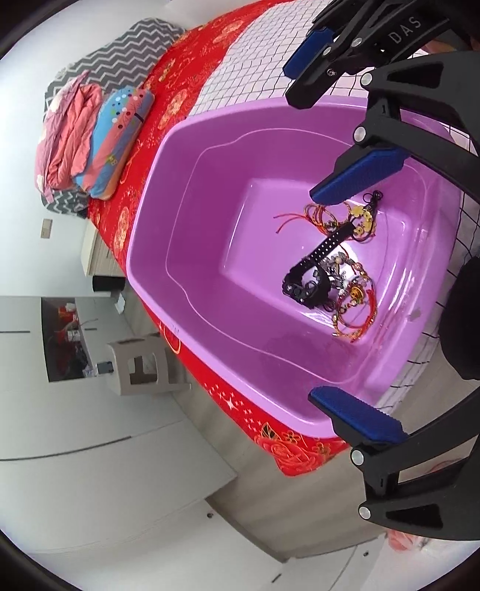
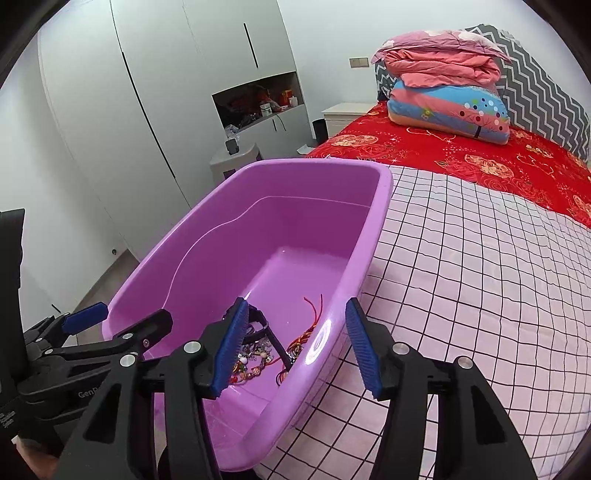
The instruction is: Organize jewelry
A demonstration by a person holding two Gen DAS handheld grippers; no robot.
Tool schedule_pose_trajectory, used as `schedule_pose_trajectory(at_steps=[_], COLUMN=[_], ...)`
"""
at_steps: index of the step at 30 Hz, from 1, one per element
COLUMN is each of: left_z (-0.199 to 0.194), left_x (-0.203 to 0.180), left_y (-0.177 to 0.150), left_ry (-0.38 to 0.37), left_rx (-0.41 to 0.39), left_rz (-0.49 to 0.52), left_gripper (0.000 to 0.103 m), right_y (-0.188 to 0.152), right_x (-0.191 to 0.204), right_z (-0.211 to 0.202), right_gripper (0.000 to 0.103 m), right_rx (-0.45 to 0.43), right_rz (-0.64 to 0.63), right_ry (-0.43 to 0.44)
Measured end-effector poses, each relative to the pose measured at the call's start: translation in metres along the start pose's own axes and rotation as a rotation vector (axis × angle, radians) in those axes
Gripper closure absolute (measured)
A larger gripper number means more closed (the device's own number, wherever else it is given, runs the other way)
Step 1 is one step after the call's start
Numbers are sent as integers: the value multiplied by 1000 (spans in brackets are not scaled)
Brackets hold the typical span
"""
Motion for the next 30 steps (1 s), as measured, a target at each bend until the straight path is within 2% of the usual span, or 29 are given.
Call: schedule_pose_trajectory(at_steps=[12, 30], left_z=[-10, -20], left_x=[6, 9], left_y=[-9, -11], left_ry=[18, 51], left_rx=[37, 23], left_rz=[-47, -50], left_gripper=[6, 6], right_y=[-7, -12], right_x=[-9, -11], right_z=[-6, -17], right_gripper=[46, 45], right_rx=[60, 61], right_rz=[44, 35], right_ry=[-13, -17])
Point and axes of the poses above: each gripper's, at about its wrist camera, not at the fingertips, and z roughly the way its jaws point, x to its left, y to its top, the point moved 9 cm from there along z, roughly the way its jaws point, and after that the axes turned 1 degree about -z, right-handed, at the moved point
